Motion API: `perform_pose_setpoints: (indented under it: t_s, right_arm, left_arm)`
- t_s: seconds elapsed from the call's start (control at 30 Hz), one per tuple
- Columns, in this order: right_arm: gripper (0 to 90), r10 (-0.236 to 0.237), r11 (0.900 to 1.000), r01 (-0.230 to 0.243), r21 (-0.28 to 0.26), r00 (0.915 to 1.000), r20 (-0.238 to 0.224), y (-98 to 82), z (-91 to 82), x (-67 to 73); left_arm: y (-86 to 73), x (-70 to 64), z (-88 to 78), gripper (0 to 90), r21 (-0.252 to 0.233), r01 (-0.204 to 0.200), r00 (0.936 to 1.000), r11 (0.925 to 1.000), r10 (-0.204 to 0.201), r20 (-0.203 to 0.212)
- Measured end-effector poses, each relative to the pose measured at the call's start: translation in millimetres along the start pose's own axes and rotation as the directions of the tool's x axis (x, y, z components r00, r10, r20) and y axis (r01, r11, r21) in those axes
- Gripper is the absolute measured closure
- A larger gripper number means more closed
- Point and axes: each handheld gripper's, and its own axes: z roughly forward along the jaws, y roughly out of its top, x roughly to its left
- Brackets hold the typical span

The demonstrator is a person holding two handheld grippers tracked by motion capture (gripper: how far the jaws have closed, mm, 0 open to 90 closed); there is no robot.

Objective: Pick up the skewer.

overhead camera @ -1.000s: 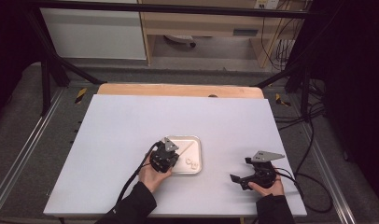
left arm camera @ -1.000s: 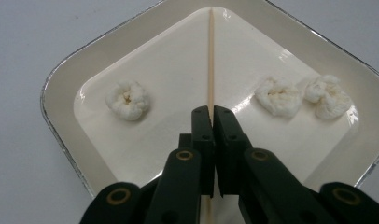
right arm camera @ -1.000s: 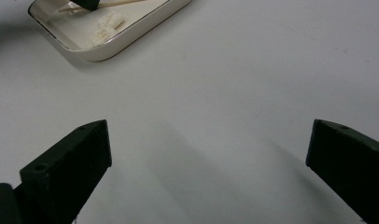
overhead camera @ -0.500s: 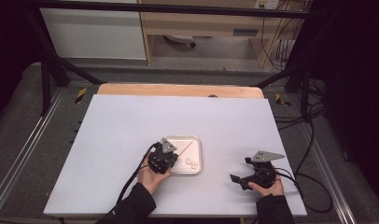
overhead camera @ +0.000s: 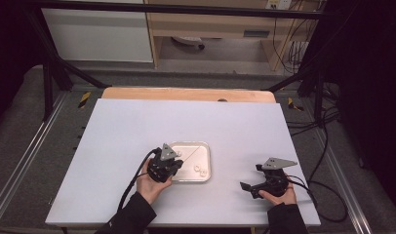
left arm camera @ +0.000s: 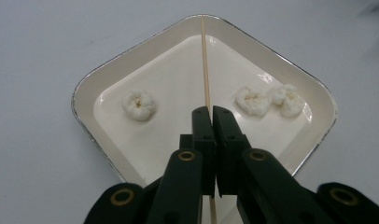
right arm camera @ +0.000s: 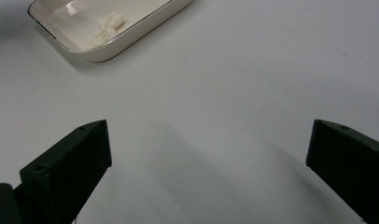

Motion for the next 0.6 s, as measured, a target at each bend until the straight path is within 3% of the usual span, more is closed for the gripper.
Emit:
perform_pose_setpoints:
  t_s: [0.2, 0.6]
  right_arm:
    - [0.7, 0.007, 1.0, -0.007, -0.002, 1.0, -0.001, 0.1, 0.4, 1.1]
    - [0.7, -0.03, 0.999, 0.03, 0.016, 0.9994, 0.019, 5.0, 4.3, 8.3]
  left_arm:
    - [-4.0, 0.4, -7.5, 88.5, -0.005, -0.025, 0.9991, 0.9997, 0.025, 0.034]
    - [-8.7, -0.4, -12.6, 88.4, -0.006, -0.051, 0.9956, 0.9987, 0.052, 0.078]
